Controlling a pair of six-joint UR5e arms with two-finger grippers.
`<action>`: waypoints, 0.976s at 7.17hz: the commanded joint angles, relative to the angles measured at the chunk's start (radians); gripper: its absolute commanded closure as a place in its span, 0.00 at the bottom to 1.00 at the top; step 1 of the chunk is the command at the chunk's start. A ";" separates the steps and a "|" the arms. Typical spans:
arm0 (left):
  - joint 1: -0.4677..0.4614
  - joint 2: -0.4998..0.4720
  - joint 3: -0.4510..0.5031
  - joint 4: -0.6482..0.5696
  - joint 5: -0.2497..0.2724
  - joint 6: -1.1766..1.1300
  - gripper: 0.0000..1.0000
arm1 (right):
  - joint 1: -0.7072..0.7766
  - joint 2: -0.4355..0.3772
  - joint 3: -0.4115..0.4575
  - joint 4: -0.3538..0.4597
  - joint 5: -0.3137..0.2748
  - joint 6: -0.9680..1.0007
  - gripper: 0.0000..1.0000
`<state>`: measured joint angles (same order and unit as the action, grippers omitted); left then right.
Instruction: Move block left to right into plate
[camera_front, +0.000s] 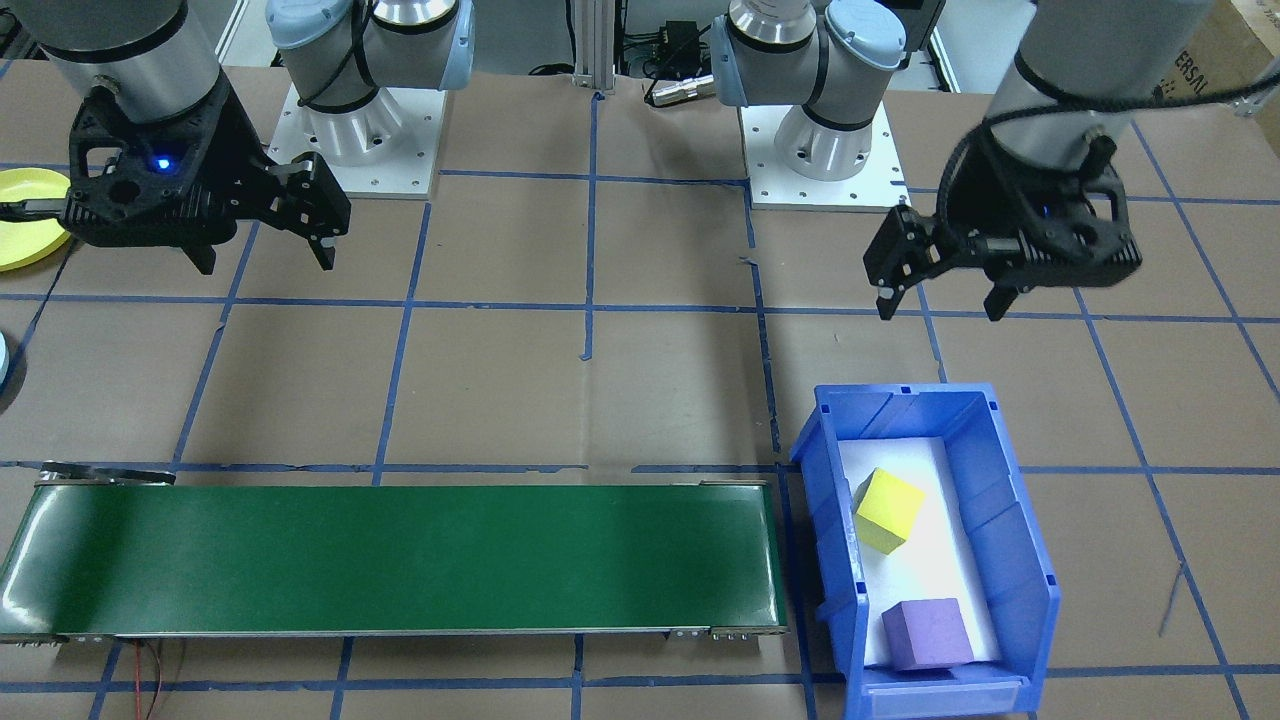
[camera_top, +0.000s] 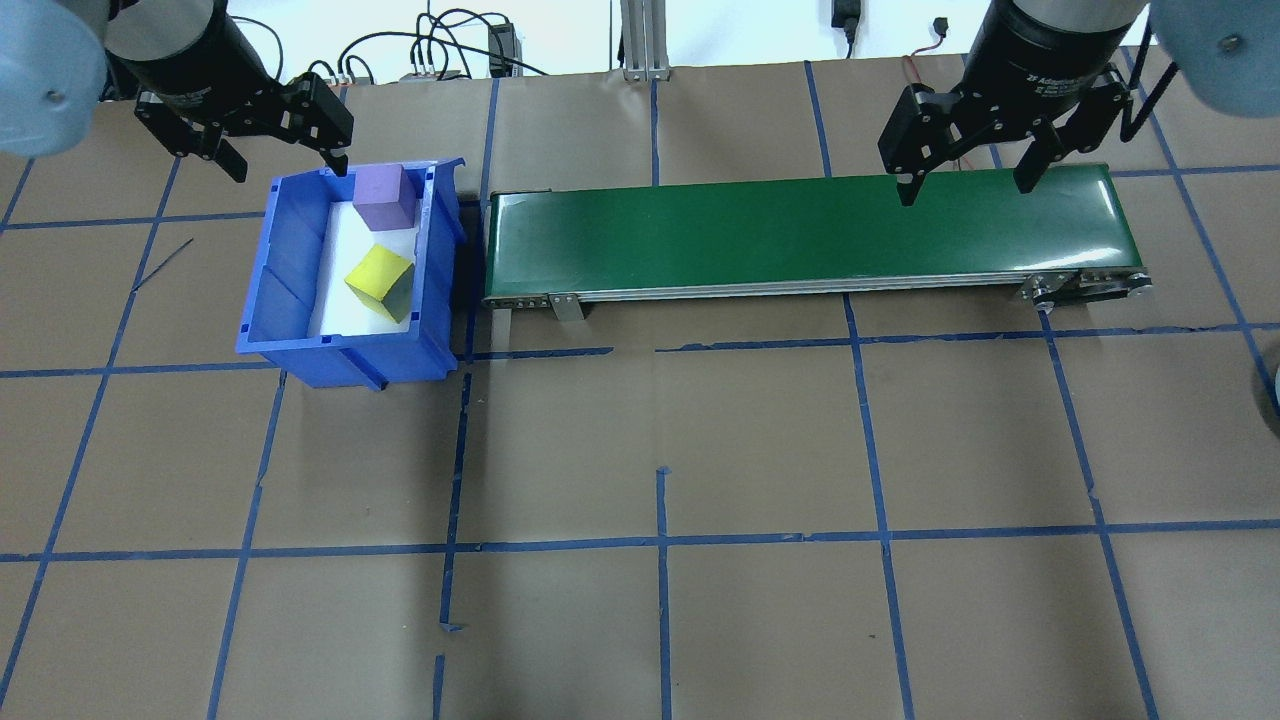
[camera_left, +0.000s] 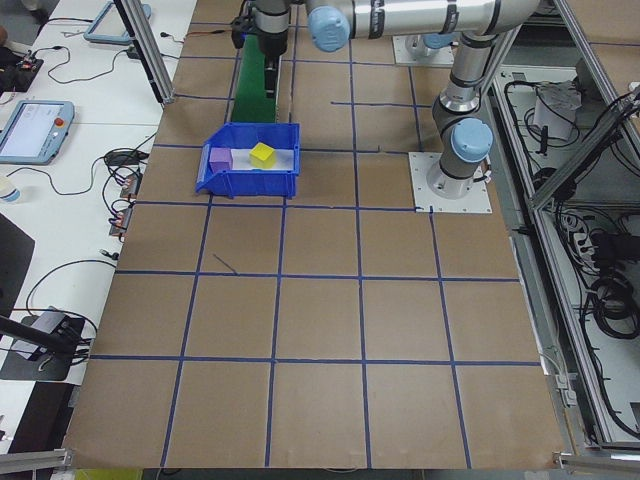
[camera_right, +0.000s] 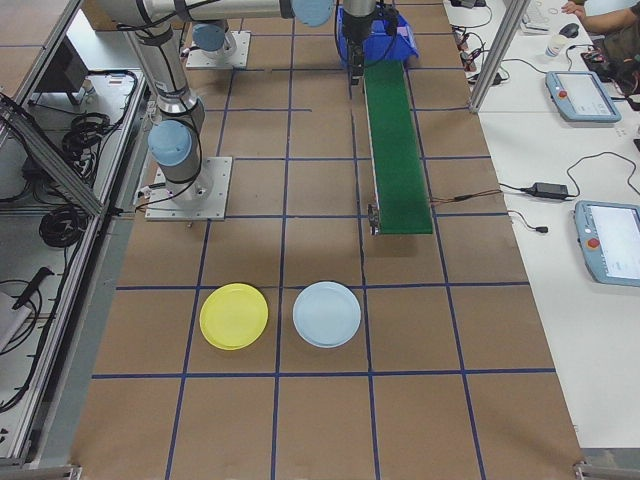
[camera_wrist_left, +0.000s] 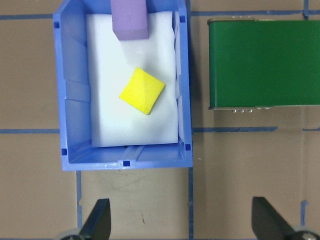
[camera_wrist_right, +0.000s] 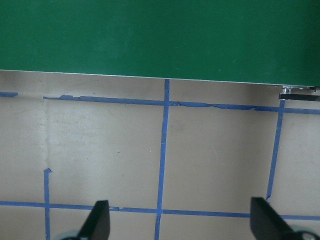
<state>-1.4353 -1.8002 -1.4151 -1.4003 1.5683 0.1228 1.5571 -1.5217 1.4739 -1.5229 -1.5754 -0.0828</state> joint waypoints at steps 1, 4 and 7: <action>0.022 -0.250 0.161 0.088 -0.001 0.033 0.00 | 0.000 0.000 0.003 0.000 0.002 0.000 0.00; 0.026 -0.384 0.174 0.207 -0.001 0.031 0.00 | 0.000 0.000 0.003 0.000 0.002 0.000 0.00; 0.024 -0.458 0.163 0.316 -0.007 0.040 0.00 | 0.006 0.000 0.003 -0.009 0.005 0.000 0.00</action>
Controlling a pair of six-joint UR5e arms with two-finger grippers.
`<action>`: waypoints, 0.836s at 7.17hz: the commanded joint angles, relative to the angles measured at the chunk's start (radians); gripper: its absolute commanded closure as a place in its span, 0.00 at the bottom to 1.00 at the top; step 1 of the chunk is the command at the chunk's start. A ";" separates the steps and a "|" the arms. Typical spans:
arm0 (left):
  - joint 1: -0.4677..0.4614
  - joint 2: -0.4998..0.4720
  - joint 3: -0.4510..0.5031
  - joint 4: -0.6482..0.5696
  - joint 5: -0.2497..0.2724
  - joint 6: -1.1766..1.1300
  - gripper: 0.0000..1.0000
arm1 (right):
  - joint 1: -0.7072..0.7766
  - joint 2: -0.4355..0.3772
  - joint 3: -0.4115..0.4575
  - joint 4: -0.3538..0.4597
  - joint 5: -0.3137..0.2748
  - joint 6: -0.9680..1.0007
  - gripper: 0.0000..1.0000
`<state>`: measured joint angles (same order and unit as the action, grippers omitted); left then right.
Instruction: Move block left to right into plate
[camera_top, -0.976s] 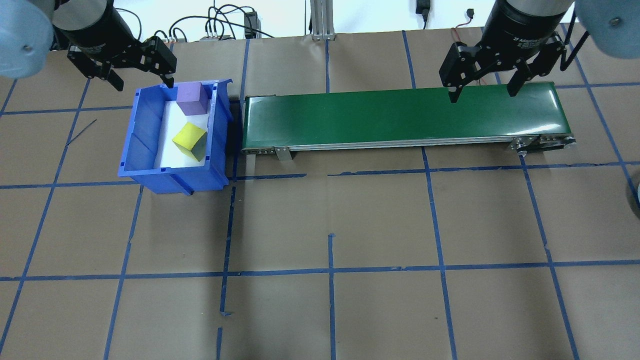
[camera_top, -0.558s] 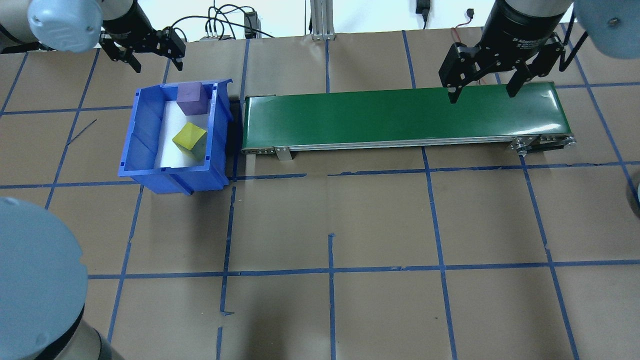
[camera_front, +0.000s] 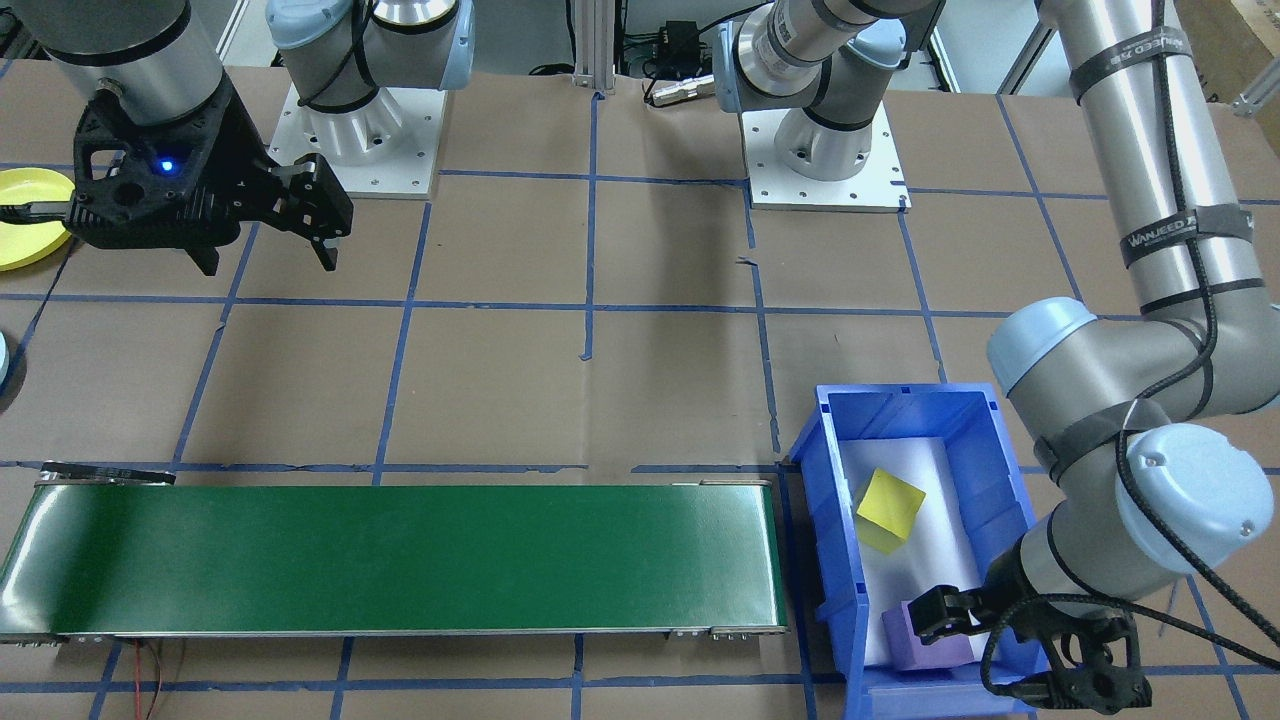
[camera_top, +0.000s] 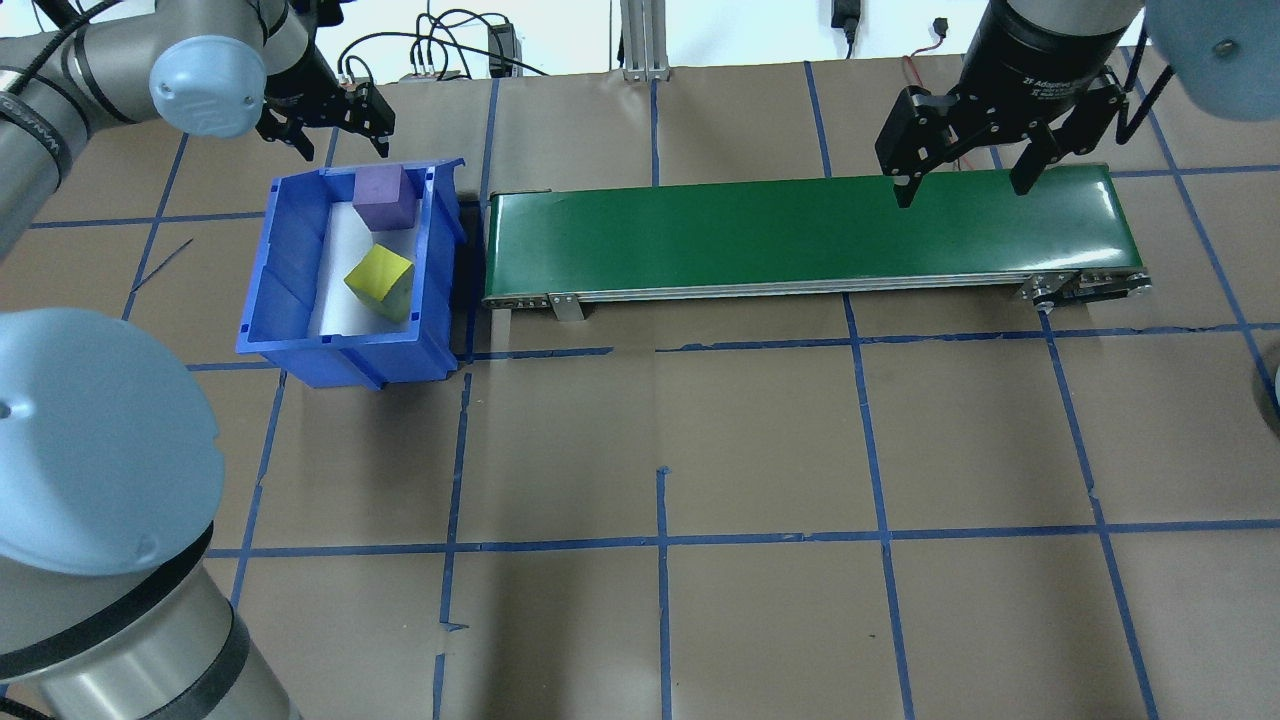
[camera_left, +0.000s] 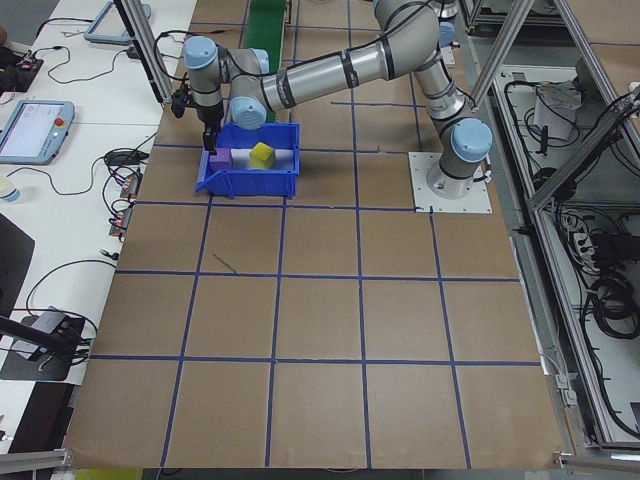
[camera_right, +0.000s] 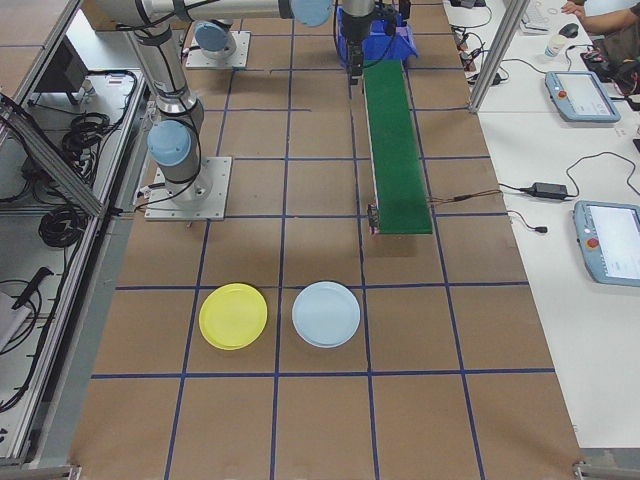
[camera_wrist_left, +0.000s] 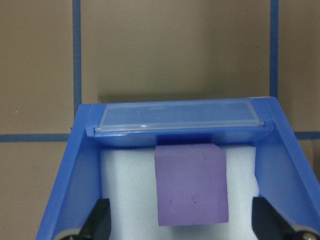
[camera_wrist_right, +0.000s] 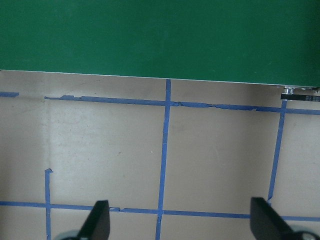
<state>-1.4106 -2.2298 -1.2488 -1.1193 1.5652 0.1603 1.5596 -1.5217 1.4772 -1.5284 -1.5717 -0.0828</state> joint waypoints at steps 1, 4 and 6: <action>-0.001 -0.040 -0.003 0.036 -0.010 0.001 0.00 | -0.001 0.000 0.000 0.002 -0.002 0.000 0.00; -0.001 -0.093 -0.008 0.061 -0.031 0.001 0.03 | -0.001 0.000 0.000 -0.007 -0.036 -0.003 0.00; -0.001 -0.088 -0.034 0.061 -0.040 0.001 0.29 | 0.000 0.000 0.000 -0.007 -0.030 -0.003 0.00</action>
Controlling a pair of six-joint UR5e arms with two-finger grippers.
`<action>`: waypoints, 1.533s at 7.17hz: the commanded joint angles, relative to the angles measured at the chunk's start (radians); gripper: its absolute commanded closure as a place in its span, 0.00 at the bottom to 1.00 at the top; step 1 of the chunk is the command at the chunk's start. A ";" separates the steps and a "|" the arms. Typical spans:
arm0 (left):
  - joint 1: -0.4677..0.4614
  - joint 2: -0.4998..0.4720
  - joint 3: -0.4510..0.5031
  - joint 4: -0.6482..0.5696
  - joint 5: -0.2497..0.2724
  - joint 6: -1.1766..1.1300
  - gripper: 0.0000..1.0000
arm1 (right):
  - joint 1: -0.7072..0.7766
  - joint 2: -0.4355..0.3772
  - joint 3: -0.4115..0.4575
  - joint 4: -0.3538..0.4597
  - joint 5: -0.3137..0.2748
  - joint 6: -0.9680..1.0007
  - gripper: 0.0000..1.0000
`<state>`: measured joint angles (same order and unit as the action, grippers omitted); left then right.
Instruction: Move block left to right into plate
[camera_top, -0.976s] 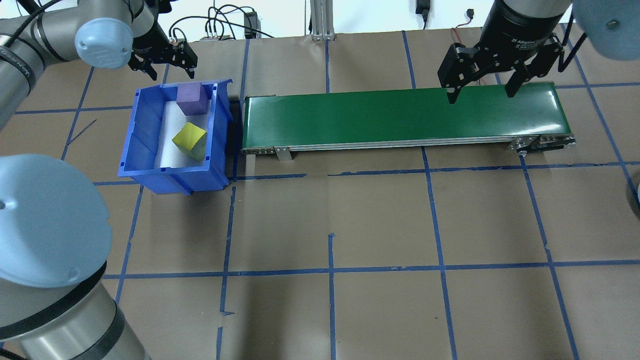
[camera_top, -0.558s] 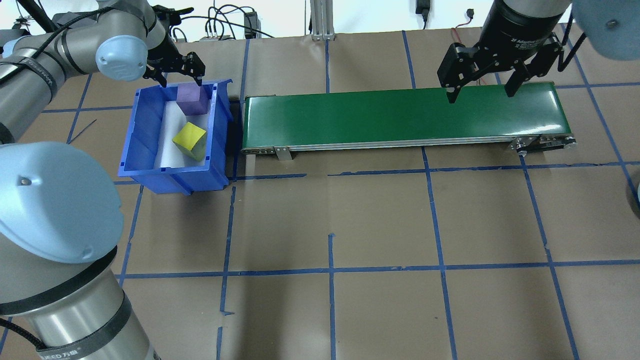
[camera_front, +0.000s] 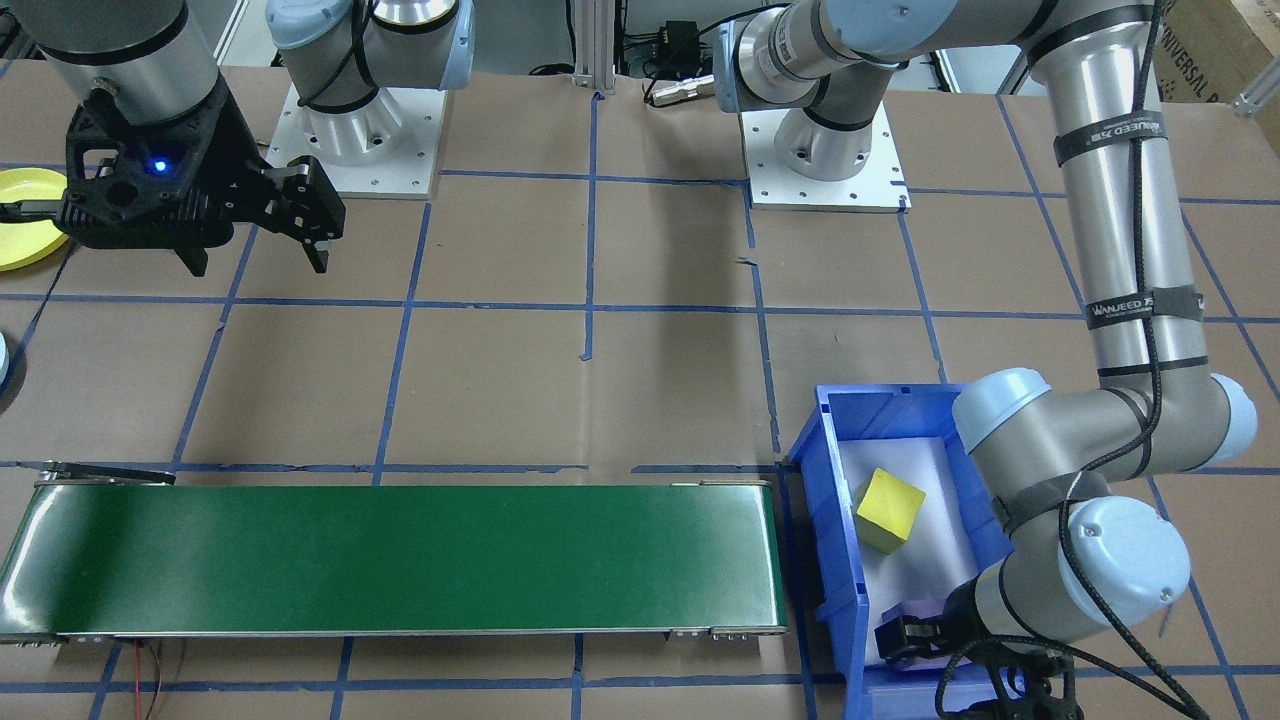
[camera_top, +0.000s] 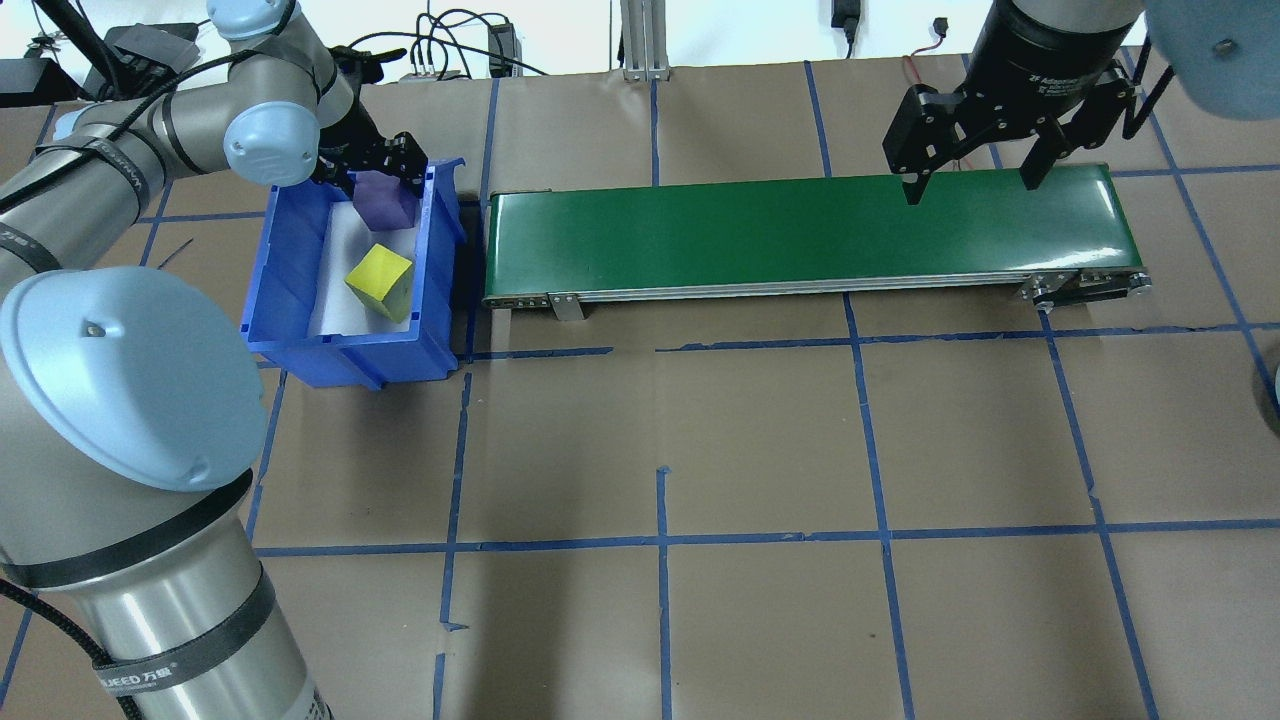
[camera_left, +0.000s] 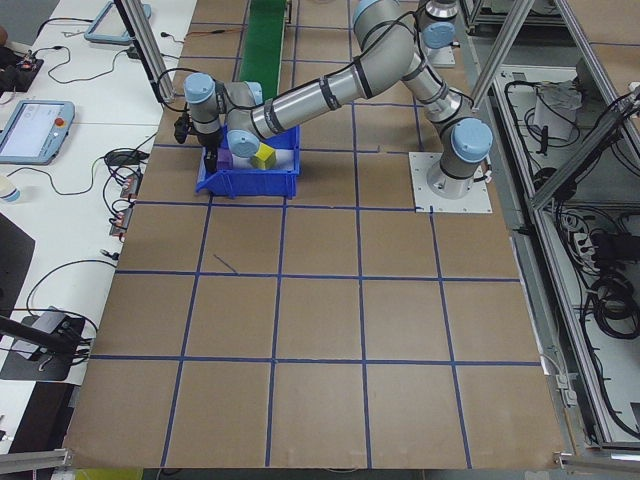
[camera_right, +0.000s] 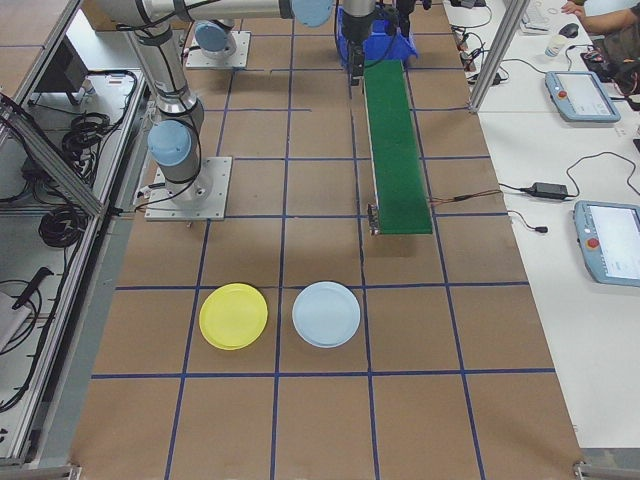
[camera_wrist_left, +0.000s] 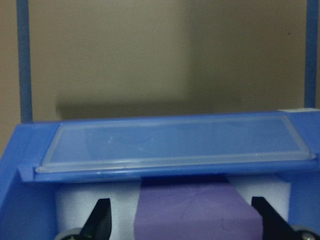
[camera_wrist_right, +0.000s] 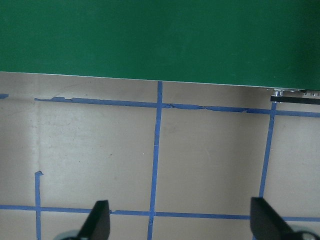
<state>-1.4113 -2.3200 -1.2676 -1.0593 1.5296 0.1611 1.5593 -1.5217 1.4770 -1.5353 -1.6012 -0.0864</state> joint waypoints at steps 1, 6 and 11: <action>0.000 0.004 -0.018 -0.001 -0.006 0.000 0.29 | 0.001 -0.002 0.000 0.000 0.004 0.000 0.00; -0.029 0.227 -0.018 -0.150 -0.008 -0.038 0.32 | -0.001 0.000 -0.003 -0.003 0.004 0.000 0.00; -0.320 0.173 -0.087 -0.081 0.004 -0.224 0.29 | -0.017 0.000 -0.001 0.007 0.001 0.000 0.00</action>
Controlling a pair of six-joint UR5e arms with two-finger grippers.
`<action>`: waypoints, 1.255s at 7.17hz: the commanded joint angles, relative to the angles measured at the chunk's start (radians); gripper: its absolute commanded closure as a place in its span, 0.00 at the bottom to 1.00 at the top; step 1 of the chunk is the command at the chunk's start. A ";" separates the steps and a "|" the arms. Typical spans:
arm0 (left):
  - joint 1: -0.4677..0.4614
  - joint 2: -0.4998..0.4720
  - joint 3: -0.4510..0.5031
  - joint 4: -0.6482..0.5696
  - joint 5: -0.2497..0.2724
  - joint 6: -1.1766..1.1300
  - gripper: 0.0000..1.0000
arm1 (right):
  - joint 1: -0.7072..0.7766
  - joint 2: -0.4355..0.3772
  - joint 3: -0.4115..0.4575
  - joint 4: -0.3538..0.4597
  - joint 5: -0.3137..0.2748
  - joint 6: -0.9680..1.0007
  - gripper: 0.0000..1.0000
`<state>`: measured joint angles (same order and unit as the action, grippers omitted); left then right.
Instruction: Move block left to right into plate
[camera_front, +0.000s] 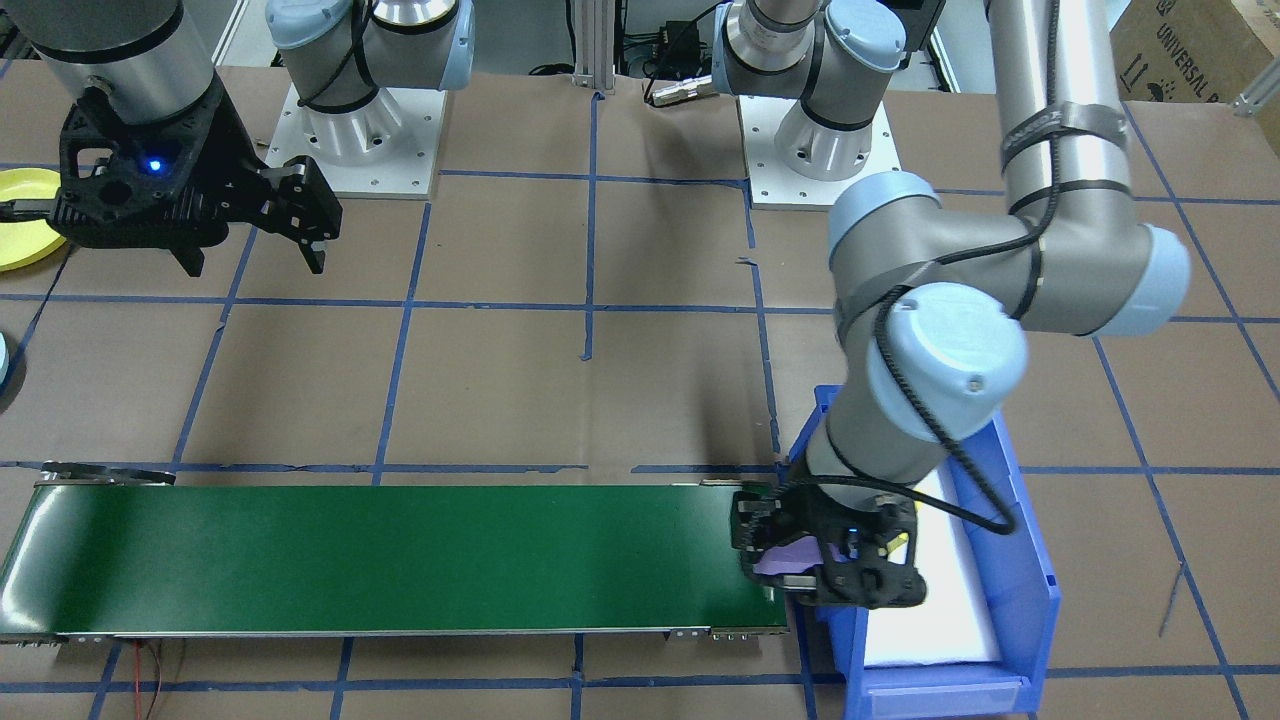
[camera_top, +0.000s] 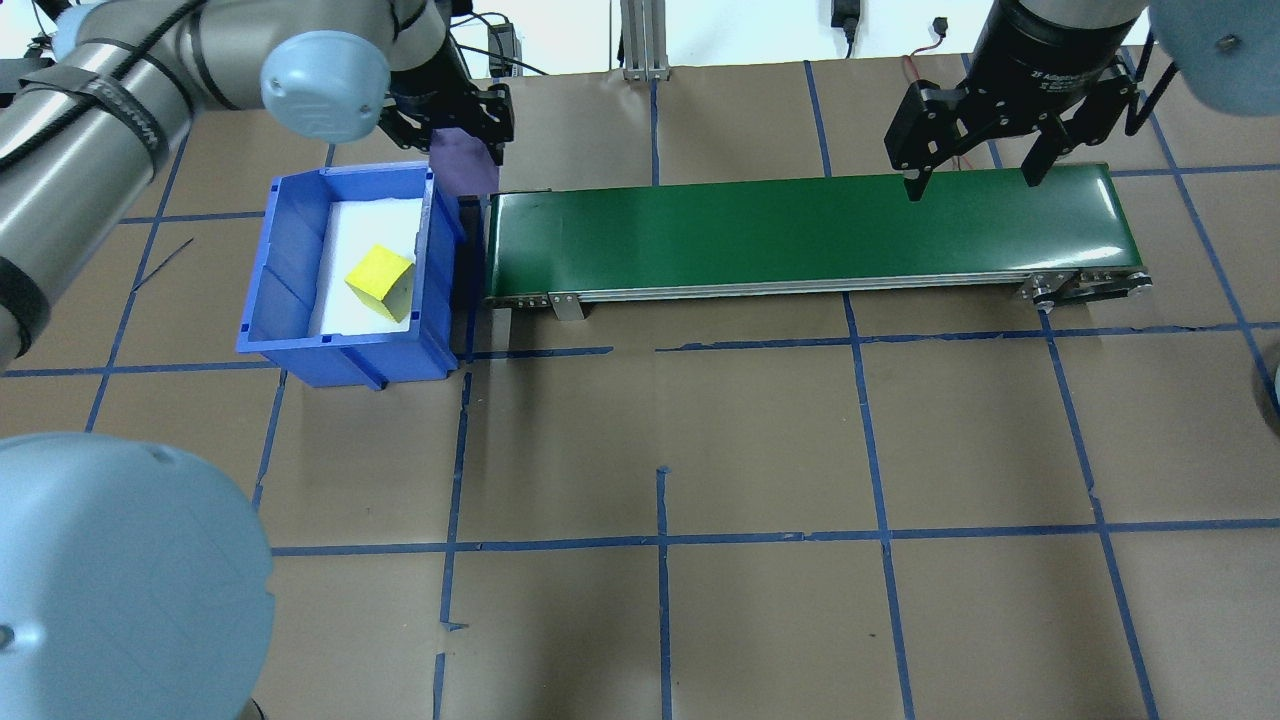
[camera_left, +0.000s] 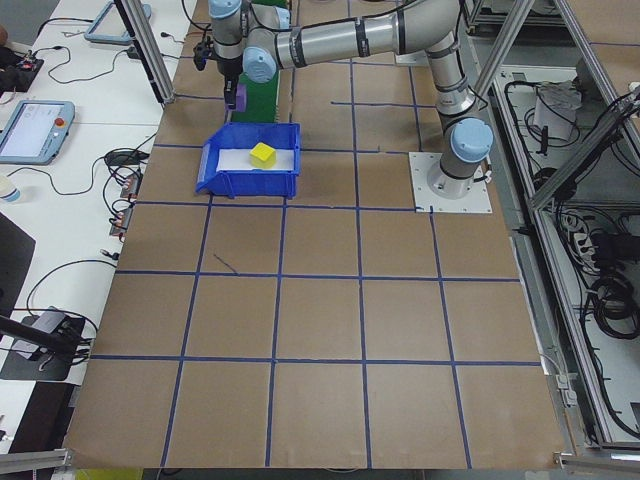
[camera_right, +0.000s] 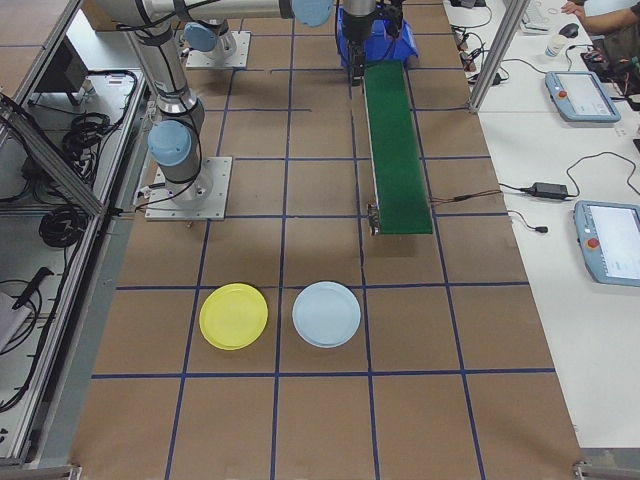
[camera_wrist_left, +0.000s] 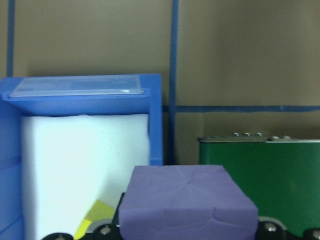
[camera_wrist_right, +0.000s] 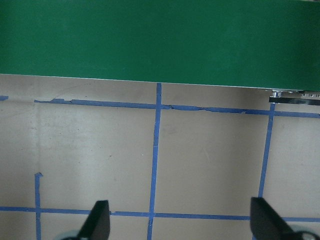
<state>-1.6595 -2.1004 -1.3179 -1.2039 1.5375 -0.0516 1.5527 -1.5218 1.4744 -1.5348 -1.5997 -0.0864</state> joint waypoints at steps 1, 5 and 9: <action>-0.100 -0.082 -0.062 0.125 -0.002 0.002 0.29 | -0.037 0.000 0.000 0.010 0.026 -0.004 0.00; -0.108 0.012 -0.067 0.095 0.001 -0.002 0.00 | -0.248 0.017 -0.006 0.008 0.044 -0.180 0.00; 0.148 0.152 -0.052 -0.112 -0.014 0.133 0.00 | -0.410 0.165 -0.006 -0.159 0.087 -0.365 0.00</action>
<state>-1.6257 -1.9715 -1.3760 -1.2500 1.5338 -0.0044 1.1720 -1.4211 1.4683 -1.6044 -1.5281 -0.4176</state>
